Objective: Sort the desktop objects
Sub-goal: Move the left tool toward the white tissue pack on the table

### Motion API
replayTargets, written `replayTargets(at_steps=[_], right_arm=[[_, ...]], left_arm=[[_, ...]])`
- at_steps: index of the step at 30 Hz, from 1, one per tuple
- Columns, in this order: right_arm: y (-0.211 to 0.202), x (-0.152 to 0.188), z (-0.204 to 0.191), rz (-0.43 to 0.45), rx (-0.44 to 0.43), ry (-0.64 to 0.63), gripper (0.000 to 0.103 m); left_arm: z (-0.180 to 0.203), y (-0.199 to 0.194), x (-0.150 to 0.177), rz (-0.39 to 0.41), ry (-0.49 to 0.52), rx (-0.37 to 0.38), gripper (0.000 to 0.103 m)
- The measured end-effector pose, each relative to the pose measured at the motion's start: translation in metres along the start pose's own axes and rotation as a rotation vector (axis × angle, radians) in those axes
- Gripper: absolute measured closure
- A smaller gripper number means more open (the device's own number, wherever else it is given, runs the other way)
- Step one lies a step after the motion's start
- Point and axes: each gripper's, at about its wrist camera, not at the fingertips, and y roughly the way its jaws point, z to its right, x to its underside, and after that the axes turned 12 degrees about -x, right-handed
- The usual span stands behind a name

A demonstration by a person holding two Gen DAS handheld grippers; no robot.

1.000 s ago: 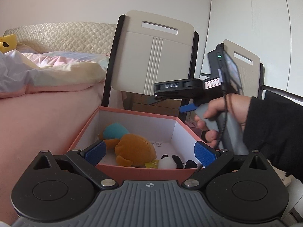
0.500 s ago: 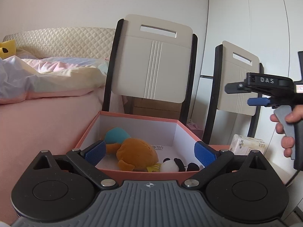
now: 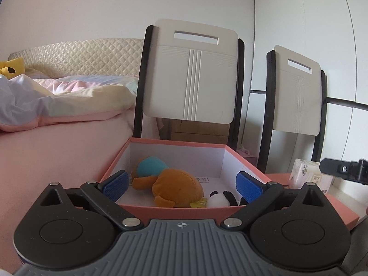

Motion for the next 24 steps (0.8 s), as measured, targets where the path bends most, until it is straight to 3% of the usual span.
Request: replayTargets(at_steps=[3,8,24], right_arm=[[-0.001,0.003,0.000,-0.024,0.004,-0.059,0.001],[-0.008,-0.003,0.009,0.011,0.029,-0.102,0.001],[-0.038,-0.006,0.067,0.038,0.017,-0.073,0.001]], left_arm=[[-0.003,0.002,-0.001,-0.017,-0.016,0.009,0.002],[0.000,0.002,0.001,0.000,0.007,-0.009,0.002],[0.037,0.010,-0.003,-0.003,0.099,-0.046,0.002]])
